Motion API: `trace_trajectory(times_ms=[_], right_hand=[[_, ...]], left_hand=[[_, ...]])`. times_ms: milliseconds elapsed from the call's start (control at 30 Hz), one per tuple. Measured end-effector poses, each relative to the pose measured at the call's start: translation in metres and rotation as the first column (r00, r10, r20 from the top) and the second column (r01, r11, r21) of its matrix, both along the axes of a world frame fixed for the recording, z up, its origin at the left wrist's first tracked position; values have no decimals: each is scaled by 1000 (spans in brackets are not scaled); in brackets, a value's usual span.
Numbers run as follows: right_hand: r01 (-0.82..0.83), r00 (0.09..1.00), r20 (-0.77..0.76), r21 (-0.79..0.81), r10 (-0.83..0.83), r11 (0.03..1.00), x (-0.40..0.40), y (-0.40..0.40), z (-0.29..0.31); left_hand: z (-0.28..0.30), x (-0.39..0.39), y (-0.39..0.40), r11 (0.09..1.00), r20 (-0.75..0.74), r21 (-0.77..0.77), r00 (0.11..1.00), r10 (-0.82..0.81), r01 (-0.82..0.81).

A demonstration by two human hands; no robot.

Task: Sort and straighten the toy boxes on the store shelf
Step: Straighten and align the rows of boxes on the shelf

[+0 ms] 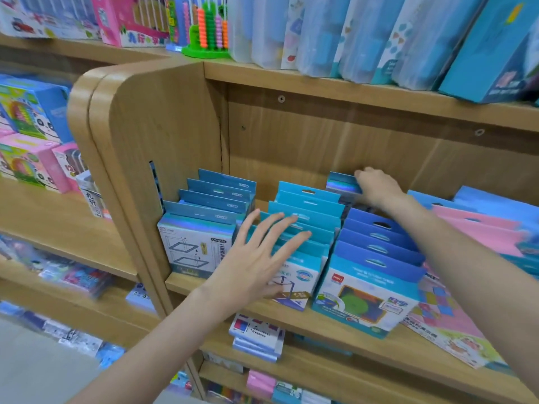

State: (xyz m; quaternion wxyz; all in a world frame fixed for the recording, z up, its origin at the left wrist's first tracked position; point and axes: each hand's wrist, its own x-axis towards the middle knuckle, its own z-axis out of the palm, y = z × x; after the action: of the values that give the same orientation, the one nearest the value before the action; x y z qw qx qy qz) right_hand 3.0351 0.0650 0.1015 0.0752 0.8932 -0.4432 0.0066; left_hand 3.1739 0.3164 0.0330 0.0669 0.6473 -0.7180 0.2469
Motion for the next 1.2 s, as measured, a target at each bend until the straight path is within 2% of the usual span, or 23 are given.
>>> trace_trajectory(times_ms=[100, 267, 433, 667, 900, 1000, 1100, 1200], right_hand=[[-19, 995, 98, -37, 22, 999, -7, 13, 27], [-79, 954, 262, -241, 144, 967, -33, 58, 78], [-44, 901, 406, -262, 152, 964, -71, 105, 86], [-8, 856, 467, -417, 222, 909, -104, 143, 80], [6, 826, 525, -372, 205, 928, -107, 160, 72], [-4, 828, 523, -355, 202, 935, -105, 165, 69], [-47, 804, 531, -389, 266, 920, -106, 174, 73], [-126, 714, 618, -349, 329, 929, -100, 194, 85]], left_hand=[[0, 1, -2, 1000, 17, 0, 1000, -1, 1], [-2, 1, -2, 998, 2, -57, 1000, -5, 5], [-3, 0, -5, 998, -33, -64, 999, 2, -4], [-2, -2, -7, 998, -99, -59, 995, 9, -15], [-4, -2, 2, 997, -102, -71, 995, -17, 10], [-12, -2, 12, 992, -172, -127, 984, -36, 14], [-19, 4, 32, 976, -279, -212, 956, -96, 36], [-29, 25, 61, 964, -451, -244, 892, -17, -105]])
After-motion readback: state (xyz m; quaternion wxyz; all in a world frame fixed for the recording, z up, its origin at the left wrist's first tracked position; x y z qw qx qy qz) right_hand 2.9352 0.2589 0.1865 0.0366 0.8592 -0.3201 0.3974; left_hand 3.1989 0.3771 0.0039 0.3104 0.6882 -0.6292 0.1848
